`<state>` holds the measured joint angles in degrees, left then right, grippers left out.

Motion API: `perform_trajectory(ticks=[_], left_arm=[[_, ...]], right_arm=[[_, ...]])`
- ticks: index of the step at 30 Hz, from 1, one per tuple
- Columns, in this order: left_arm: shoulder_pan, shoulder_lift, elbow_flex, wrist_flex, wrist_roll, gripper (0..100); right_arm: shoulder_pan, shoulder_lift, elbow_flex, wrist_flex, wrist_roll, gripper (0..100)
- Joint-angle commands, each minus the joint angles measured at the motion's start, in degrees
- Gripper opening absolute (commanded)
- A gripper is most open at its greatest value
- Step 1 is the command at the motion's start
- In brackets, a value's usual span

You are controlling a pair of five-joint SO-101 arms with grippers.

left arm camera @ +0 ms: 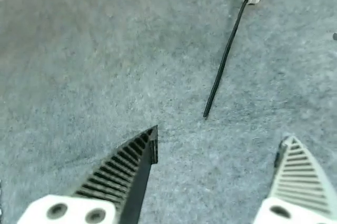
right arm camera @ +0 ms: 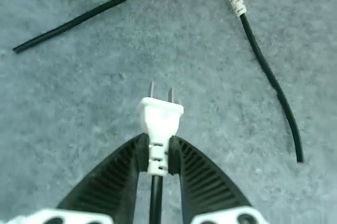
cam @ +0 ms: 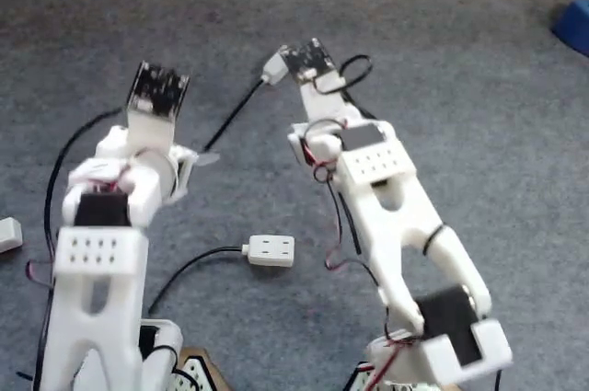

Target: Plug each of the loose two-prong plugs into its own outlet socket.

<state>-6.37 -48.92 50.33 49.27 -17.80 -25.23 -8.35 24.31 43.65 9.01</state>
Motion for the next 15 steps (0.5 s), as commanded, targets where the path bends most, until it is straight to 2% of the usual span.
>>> perform_trajectory(ticks=[1,6,12,15], left_arm=[[1.7,-3.1,1.5,-1.6,-0.5,37],[2.0,1.9,0.3,-1.3,-0.5,38],[3.9,9.4,-9.5,7.2,-0.5,38],[5.4,11.1,-13.4,9.2,-0.4,38]], right_arm=[[-2.9,-10.2,3.5,0.2,-0.1,0.8],[-4.9,-20.6,9.8,3.8,-1.0,0.8],[-5.3,-35.6,27.5,-5.3,-2.4,0.8],[-5.1,-41.4,34.1,-6.1,-1.2,0.8]])
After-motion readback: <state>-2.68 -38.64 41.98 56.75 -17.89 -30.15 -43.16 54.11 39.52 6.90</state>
